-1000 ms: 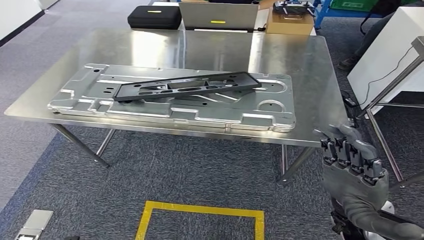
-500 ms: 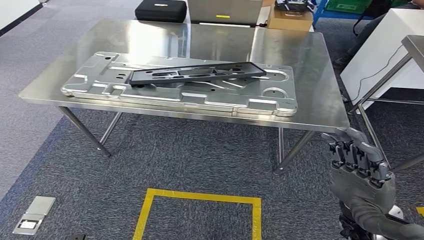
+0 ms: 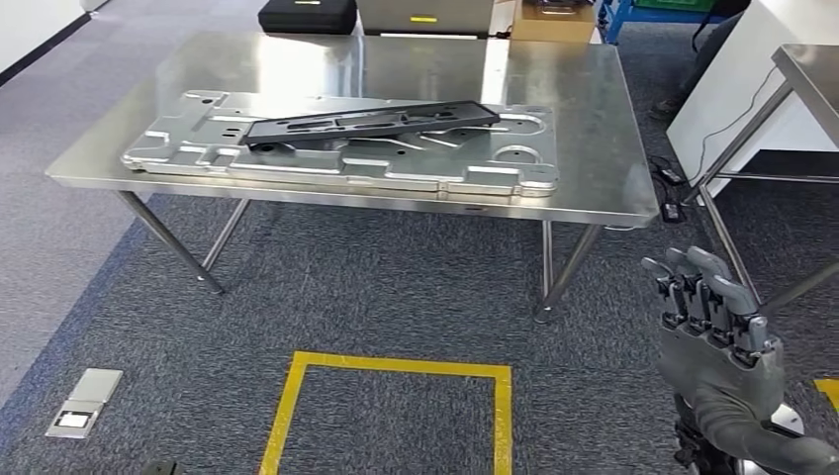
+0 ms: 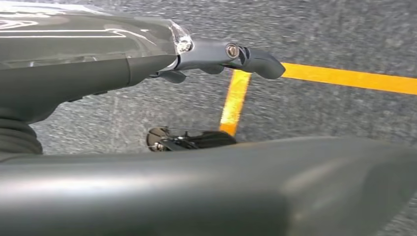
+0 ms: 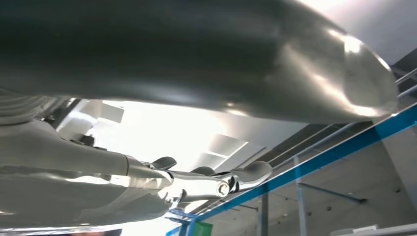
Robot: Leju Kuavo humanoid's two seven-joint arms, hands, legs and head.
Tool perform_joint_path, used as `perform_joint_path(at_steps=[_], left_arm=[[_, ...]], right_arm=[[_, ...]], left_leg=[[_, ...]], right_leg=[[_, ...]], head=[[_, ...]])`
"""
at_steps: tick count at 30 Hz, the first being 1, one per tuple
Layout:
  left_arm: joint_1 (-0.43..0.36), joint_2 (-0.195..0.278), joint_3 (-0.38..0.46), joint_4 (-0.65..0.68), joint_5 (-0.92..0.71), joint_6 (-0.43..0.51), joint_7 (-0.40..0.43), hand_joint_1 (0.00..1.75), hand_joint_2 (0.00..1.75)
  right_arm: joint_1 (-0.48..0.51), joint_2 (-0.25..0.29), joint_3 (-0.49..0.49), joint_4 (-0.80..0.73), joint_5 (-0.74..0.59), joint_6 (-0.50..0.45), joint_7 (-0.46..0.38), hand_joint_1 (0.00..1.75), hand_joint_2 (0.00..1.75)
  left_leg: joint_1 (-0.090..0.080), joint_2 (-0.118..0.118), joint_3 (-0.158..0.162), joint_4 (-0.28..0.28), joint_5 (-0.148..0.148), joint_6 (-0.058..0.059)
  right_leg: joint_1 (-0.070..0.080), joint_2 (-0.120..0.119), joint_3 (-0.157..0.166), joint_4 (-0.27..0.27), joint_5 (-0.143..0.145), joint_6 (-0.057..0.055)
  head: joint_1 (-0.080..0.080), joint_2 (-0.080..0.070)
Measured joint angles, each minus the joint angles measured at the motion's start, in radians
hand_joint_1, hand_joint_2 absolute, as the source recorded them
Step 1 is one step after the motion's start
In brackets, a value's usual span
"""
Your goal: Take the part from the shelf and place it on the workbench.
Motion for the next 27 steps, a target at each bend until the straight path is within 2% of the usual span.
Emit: perform_joint_path(at_steps=[1,2,3,4,6,7,8,10,11,12,13,14,15,16,17,18,19,21,22,23,25,26,27], left_arm=[[0.0,0.0,0.0,0.0,0.0,0.0,0.0,0.0,0.0],[0.001,-0.001,0.0,0.0,0.0,0.0,0.0,0.0,0.0],[0.001,-0.002,0.0,0.0,0.0,0.001,0.0,0.0,0.0],[0.0,-0.002,0.0,0.0,0.0,0.002,0.001,0.0,0.0],[-0.001,-0.006,0.0,0.0,0.0,0.002,0.001,0.0,0.0],[-0.001,-0.007,0.0,0.0,0.0,0.003,0.002,0.0,0.0],[0.0,-0.008,0.0,0.0,0.0,0.003,0.002,0.0,0.0],[0.003,-0.009,0.0,0.0,0.0,0.003,0.002,0.0,0.0],[0.003,-0.009,0.001,0.0,0.0,0.003,0.002,0.0,0.0],[0.003,-0.009,0.001,0.0,0.0,0.003,0.002,0.0,0.0],[0.003,-0.009,0.001,0.0,0.0,0.002,0.002,0.0,0.0],[0.002,-0.009,0.001,0.0,0.0,0.002,0.001,0.0,0.0],[0.001,-0.009,0.001,0.0,0.0,0.002,0.001,0.0,0.0],[0.0,-0.01,0.001,0.0,0.0,0.002,0.001,0.0,0.0],[-0.001,-0.01,0.001,0.0,-0.001,0.002,0.001,0.0,0.0],[-0.001,-0.01,0.001,0.0,-0.001,0.002,0.001,0.0,0.0],[-0.002,-0.011,0.001,0.0,-0.001,0.002,0.001,0.0,0.0],[-0.001,-0.011,0.001,0.0,-0.002,0.002,0.001,0.0,0.0],[0.0,-0.011,0.001,0.0,-0.002,0.002,0.002,0.0,0.0],[0.0,-0.011,0.001,0.0,-0.002,0.002,0.002,0.0,0.0],[0.001,-0.011,0.001,0.0,-0.002,0.003,0.003,0.0,0.0],[0.001,-0.012,0.001,0.0,-0.003,0.003,0.003,0.0,0.0],[0.001,-0.012,0.001,0.0,-0.003,0.003,0.003,0.0,0.0]], right_arm=[[0.0,0.0,0.0,0.0,0.002,-0.003,0.0,0.0,0.0],[0.0,0.0,0.001,0.0,0.003,-0.006,0.0,0.0,0.0],[0.0,0.0,0.001,0.0,0.005,-0.009,0.0,0.0,0.0],[0.001,0.0,0.001,0.0,0.006,-0.012,0.0,0.0,0.0],[0.005,-0.001,0.001,0.0,0.009,-0.019,0.0,0.0,0.0],[0.007,-0.001,0.002,0.0,0.012,-0.024,0.0,0.0,0.0],[0.009,-0.002,0.002,0.0,0.018,-0.03,0.0,0.0,0.0],[0.011,-0.005,0.002,0.001,0.031,-0.047,0.0,0.0,0.0],[0.013,-0.008,0.003,0.002,0.038,-0.055,0.0,0.0,0.0],[0.015,-0.011,0.003,0.004,0.042,-0.061,0.0,0.0,0.0],[0.018,-0.014,0.004,0.005,0.046,-0.066,0.0,0.0,0.0],[0.02,-0.016,0.005,0.006,0.048,-0.069,0.0,0.0,0.0],[0.02,-0.018,0.006,0.006,0.049,-0.072,0.0,0.0,0.0],[0.02,-0.02,0.006,0.006,0.049,-0.074,0.0,0.0,0.0],[0.02,-0.022,0.007,0.006,0.049,-0.076,0.0,0.0,0.0],[0.02,-0.024,0.008,0.006,0.048,-0.077,0.0,0.0,0.0],[0.021,-0.025,0.008,0.005,0.048,-0.078,0.0,0.0,0.0],[0.021,-0.027,0.009,0.005,0.047,-0.079,0.0,0.0,0.0],[0.022,-0.027,0.009,0.006,0.046,-0.08,0.0,0.0,0.0],[0.023,-0.027,0.01,0.007,0.046,-0.08,0.0,0.0,0.0],[0.026,-0.027,0.011,0.008,0.045,-0.08,0.0,0.0,0.0],[0.027,-0.027,0.011,0.009,0.044,-0.08,0.0,0.0,0.0],[0.028,-0.027,0.011,0.01,0.044,-0.08,0.0,0.0,0.0]], left_leg=[[-0.002,-0.021,0.059,-0.077,0.011,0.007],[-0.003,-0.041,0.112,-0.152,0.007,0.014],[-0.005,-0.056,0.149,-0.207,-0.002,0.019],[-0.007,-0.058,0.168,-0.238,-0.007,0.022],[-0.006,-0.039,0.159,-0.25,-0.003,0.03],[-0.005,-0.027,0.149,-0.251,0.005,0.037],[-0.003,-0.015,0.136,-0.252,0.014,0.044],[-0.004,0.004,0.108,-0.248,0.034,0.053],[-0.005,0.013,0.092,-0.243,0.043,0.054],[-0.005,0.02,0.074,-0.237,0.052,0.054],[-0.006,0.025,0.055,-0.229,0.06,0.054],[-0.006,0.029,0.035,-0.219,0.067,0.052],[-0.006,0.032,0.017,-0.209,0.073,0.05],[-0.007,0.033,0.002,-0.199,0.078,0.047],[-0.009,0.033,-0.01,-0.189,0.082,0.043],[-0.01,0.033,-0.018,-0.182,0.088,0.039],[-0.011,0.033,-0.024,-0.178,0.095,0.034],[-0.01,0.03,-0.037,-0.173,0.105,0.024],[-0.009,0.027,-0.046,-0.164,0.093,0.017],[-0.008,0.023,-0.056,-0.142,0.061,0.011],[-0.003,0.019,-0.079,-0.05,-0.034,-0.001],[0.0,0.019,-0.087,0.008,-0.07,-0.005],[0.002,0.019,-0.09,0.055,-0.084,-0.008]], right_leg=[[0.001,0.007,-0.012,0.004,0.009,0.004],[0.003,0.014,-0.021,0.008,0.018,0.008],[0.004,0.02,-0.028,0.009,0.029,0.012],[0.005,0.028,-0.034,0.01,0.039,0.018],[0.003,0.037,-0.052,0.013,0.049,0.029],[0.002,0.033,-0.063,0.025,0.03,0.033],[0.002,0.024,-0.075,0.052,-0.007,0.035],[0.0,0.007,-0.1,0.159,-0.109,0.039],[0.0,0.004,-0.11,0.224,-0.142,0.042],[0.0,0.003,-0.112,0.274,-0.148,0.044],[0.0,0.003,-0.102,0.3,-0.131,0.046],[0.0,0.003,-0.076,0.292,-0.1,0.047],[0.0,0.002,-0.034,0.248,-0.072,0.046],[0.001,0.002,0.022,0.181,-0.059,0.043],[0.002,0.002,0.076,0.107,-0.063,0.039],[0.003,0.002,0.116,0.048,-0.075,0.034],[0.005,0.003,0.137,0.012,-0.087,0.031],[0.004,0.001,0.133,-0.008,-0.088,0.022],[0.001,-0.001,0.124,-0.011,-0.083,0.014],[-0.002,-0.004,0.113,-0.014,-0.075,0.006],[-0.004,-0.008,0.084,-0.013,-0.054,-0.005],[-0.004,-0.01,0.068,-0.01,-0.044,-0.006],[-0.003,-0.013,0.052,-0.005,-0.034,-0.006]], head=[[0.0,0.0],[0.0,0.0],[0.0,0.0],[0.0,0.0],[0.0,0.0],[0.002,0.0],[0.003,0.0],[0.006,0.0],[0.006,0.0],[0.006,0.0],[0.006,0.0],[0.006,0.0],[0.006,0.0],[0.006,0.0],[0.006,0.0],[0.005,0.0],[0.005,0.0],[0.005,0.0],[0.004,0.0],[0.004,0.0],[0.002,0.0],[0.002,0.0],[0.002,0.0]])
